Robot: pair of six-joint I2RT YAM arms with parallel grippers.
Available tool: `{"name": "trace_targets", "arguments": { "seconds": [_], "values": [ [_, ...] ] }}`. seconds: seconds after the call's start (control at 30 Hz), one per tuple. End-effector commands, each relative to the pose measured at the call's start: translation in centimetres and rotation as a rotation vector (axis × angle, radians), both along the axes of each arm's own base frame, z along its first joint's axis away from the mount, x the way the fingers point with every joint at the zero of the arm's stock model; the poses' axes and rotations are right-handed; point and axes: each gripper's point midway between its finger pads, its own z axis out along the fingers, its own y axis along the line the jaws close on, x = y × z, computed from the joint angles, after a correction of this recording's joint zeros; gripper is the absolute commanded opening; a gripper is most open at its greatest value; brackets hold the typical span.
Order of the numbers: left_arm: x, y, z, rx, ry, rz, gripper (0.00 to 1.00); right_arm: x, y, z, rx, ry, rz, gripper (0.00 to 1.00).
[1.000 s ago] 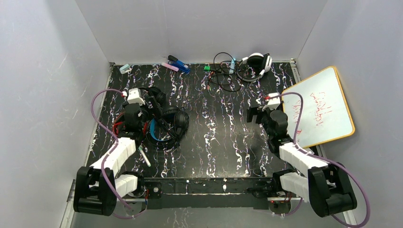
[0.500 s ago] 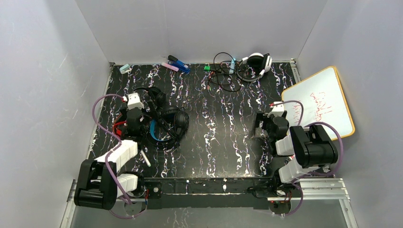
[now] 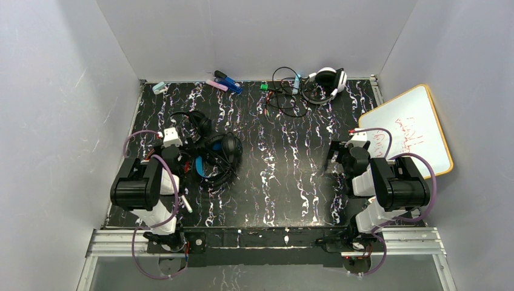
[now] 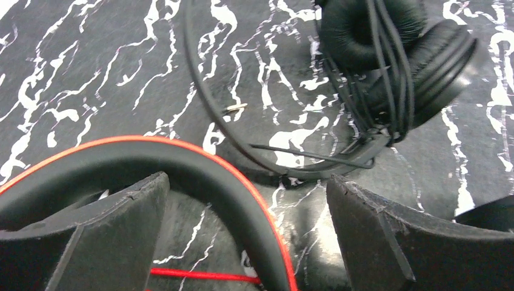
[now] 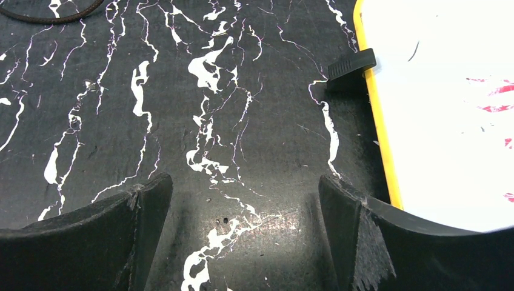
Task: Wrap the headphones
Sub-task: Reset both arms
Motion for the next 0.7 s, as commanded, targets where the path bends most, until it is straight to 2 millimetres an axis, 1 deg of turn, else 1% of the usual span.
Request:
{"name": "trace_targets", "arguments": {
  "seconds": [0.0, 0.23, 0.37, 0.67],
  "values": [
    [-0.22, -2.35, -0.72, 0.069, -0.01, -0.13, 0.98, 1.22, -0.33, 2.04, 0.006, -0.074, -0.02, 0.99],
    [-0.07, -2.38, -0.87, 0.078, 0.003, -0.125, 0.98, 1.22, -0.26, 2.04, 0.006, -0.074, -0.017, 0.99],
    [0.08, -2.87, -0.92, 0.081, 0.008, -0.155, 0.98, 1.22, -0.29, 2.03, 0.007, -0.074, -0.019, 0.99],
    [0.1, -2.86, -0.97, 0.082, 0.011, -0.154, 0.98, 1.22, -0.32, 2.03, 0.006, -0.074, -0.02, 0.99]
  ]
}}
